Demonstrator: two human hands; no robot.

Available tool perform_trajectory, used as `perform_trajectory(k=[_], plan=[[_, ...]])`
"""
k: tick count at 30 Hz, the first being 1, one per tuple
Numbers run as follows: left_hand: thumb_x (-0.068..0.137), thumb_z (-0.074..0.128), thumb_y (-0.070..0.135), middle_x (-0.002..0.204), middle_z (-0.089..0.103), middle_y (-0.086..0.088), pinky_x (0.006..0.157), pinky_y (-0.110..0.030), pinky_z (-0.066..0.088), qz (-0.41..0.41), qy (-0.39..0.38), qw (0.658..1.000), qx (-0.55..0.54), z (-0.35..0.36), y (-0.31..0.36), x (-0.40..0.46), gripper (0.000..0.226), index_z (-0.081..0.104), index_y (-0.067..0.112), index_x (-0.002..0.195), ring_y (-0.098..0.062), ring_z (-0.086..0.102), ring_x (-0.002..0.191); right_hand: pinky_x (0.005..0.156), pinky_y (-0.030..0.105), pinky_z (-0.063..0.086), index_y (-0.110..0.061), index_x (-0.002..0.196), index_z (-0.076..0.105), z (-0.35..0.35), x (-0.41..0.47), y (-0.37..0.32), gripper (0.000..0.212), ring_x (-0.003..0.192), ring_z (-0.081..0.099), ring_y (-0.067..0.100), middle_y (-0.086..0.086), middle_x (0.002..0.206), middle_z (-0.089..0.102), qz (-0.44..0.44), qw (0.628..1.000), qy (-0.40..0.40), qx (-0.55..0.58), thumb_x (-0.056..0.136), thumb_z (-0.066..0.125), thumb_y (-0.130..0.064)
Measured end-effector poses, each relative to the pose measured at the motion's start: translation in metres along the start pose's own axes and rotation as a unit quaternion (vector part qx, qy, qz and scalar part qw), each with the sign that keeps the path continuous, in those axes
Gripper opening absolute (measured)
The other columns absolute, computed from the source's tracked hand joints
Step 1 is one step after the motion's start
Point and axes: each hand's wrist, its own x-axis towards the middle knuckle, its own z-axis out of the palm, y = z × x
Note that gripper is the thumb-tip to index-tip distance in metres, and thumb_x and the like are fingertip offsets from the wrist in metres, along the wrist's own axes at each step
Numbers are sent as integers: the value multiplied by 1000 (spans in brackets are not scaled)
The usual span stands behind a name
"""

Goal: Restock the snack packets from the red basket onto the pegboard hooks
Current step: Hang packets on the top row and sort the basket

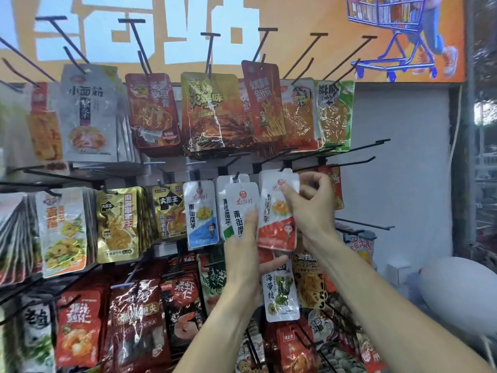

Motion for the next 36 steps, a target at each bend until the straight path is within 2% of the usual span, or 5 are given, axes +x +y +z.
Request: perform_trajectory(k=[16,21,27,30,36], plan=[[110,47,40,93,81,-6,43,-30,48,91,12,993,77,-14,8,1,31,65,16,116,-23,69,69,51,1,38,-19,121,74,5,49,-2,29,81,62,3,-1,107,69,-89,962,2,-256,93,78,-22],[107,55,45,62,66,5,54,-29,44,116,19,984,136,-11,6,-3,41,65,17,79,-13,62,55,88,23,41,-28,120,75,4,45,5,29,111,61,18,4,120,65,-129,928,19,-349,92,76,-37],[106,58,44,71,73,0,49,-21,49,90,-71,982,148,15,2,8,34,75,16,95,-14,68,60,76,36,63,-15,114,54,-9,2,1,34,87,76,16,5,100,77,-37,999,-29,2,92,80,-23],[102,62,51,91,74,9,71,-29,56,170,-35,949,263,28,1,26,30,66,23,111,-10,71,84,88,54,62,-20,108,62,-5,19,7,31,98,75,28,9,106,76,-40,999,-22,-17,87,83,-11],[104,63,31,158,44,2,114,-37,36,329,-45,851,406,35,12,71,69,25,40,161,-17,42,143,92,47,61,-18,112,68,-4,42,4,29,98,73,16,1,104,75,-58,996,-21,-60,89,81,-8]])
